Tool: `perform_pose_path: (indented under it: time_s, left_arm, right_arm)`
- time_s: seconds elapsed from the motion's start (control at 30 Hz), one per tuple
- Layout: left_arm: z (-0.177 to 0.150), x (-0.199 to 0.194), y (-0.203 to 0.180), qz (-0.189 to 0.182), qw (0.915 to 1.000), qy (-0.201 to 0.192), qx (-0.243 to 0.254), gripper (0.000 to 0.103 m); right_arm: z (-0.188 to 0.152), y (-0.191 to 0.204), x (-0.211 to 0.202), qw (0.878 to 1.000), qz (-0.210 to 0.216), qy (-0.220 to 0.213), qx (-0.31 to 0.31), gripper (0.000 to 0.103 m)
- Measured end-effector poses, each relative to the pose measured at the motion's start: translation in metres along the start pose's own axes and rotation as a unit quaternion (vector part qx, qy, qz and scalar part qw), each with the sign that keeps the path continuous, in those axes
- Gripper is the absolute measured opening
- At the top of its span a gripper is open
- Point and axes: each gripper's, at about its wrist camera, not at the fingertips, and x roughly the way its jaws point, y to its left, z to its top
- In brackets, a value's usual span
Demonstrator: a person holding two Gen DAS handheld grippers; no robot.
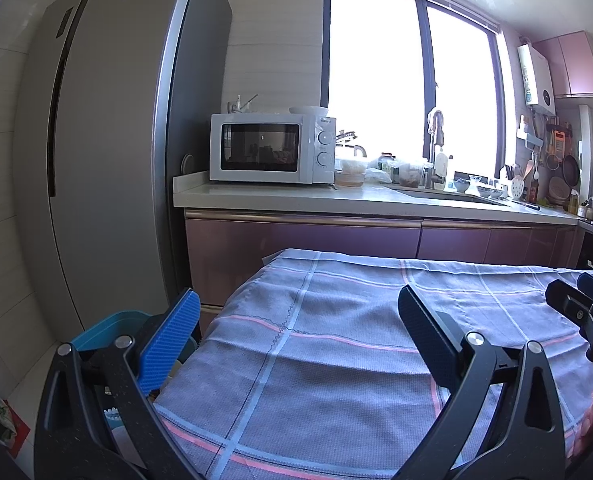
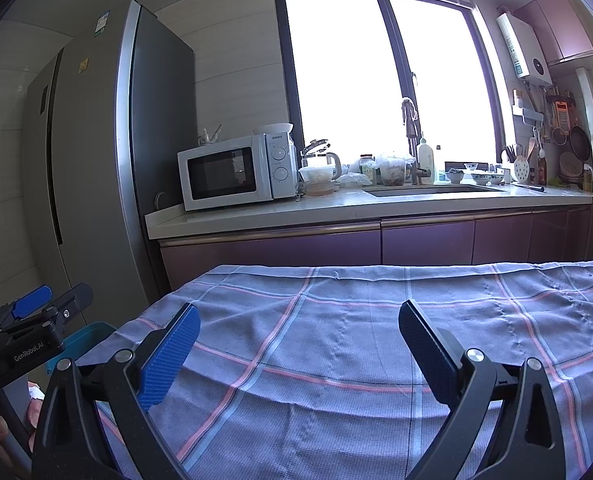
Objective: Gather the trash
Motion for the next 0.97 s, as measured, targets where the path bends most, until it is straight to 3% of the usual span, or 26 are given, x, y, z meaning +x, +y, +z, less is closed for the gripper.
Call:
perform_pose_path:
  time_s: [0.7,0.83,0.97]
  left_arm:
    - [0.000,0.010,-0.008,-0.007,0.9999,0.008,0.008,0.097]
    - [-0.004,0.037,-0.011,-0.032,0.9965,0.076,0.006,0.097]
    - [-0.010,0.083,-0.018,-0.049,0.9844,0.168,0.011,0.097]
  right_arm:
    - [0.000,-0.004,0.004,1.000,0.001,0.003,0.003,0.096]
    - [-0.001,-0.011,0.010,1.000,-0.005,0.018,0.004,0.096]
    - [0.001,-0.030,0.028,0.997,-0.032,0.065,0.003,0.096]
